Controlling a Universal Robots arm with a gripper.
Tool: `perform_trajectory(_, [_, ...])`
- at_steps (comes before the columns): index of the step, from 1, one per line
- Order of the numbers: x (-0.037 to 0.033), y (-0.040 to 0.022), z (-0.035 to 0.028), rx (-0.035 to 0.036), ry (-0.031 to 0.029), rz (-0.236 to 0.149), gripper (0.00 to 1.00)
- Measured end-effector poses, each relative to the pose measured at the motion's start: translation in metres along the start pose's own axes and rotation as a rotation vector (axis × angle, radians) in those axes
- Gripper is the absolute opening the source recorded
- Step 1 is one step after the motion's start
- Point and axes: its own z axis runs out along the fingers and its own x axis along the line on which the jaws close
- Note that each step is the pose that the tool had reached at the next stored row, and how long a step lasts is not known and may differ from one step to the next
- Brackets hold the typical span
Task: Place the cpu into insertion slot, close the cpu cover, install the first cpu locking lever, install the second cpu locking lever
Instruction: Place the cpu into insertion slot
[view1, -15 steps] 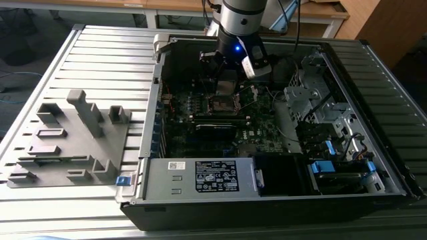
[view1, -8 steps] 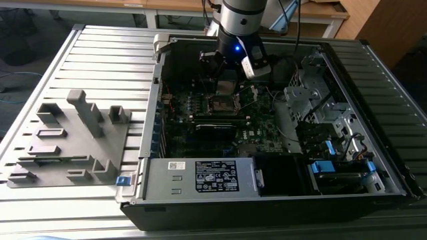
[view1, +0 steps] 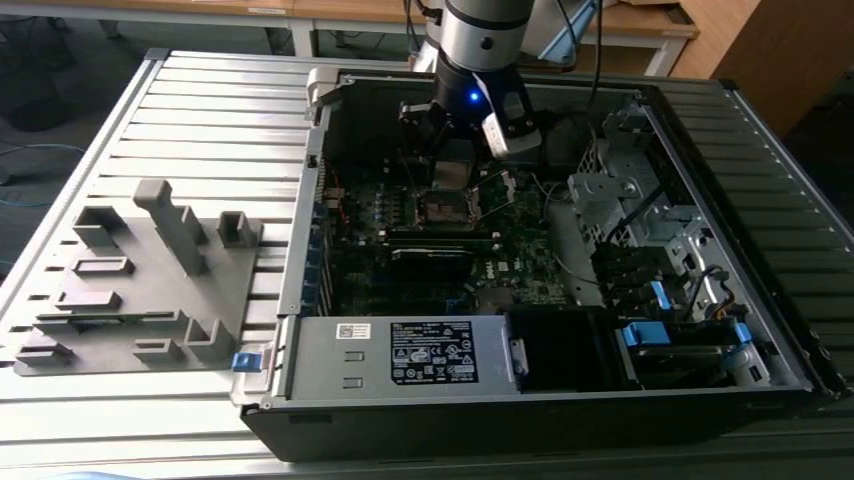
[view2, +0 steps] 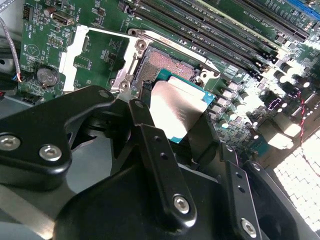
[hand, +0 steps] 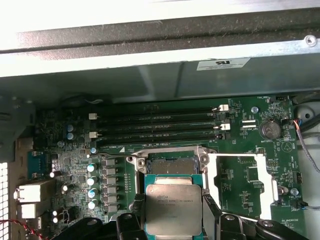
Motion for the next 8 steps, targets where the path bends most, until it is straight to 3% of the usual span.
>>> perform_trajectory(8, [0.0, 0.0, 0.0, 0.0, -0.0002, 0.002, 0.54])
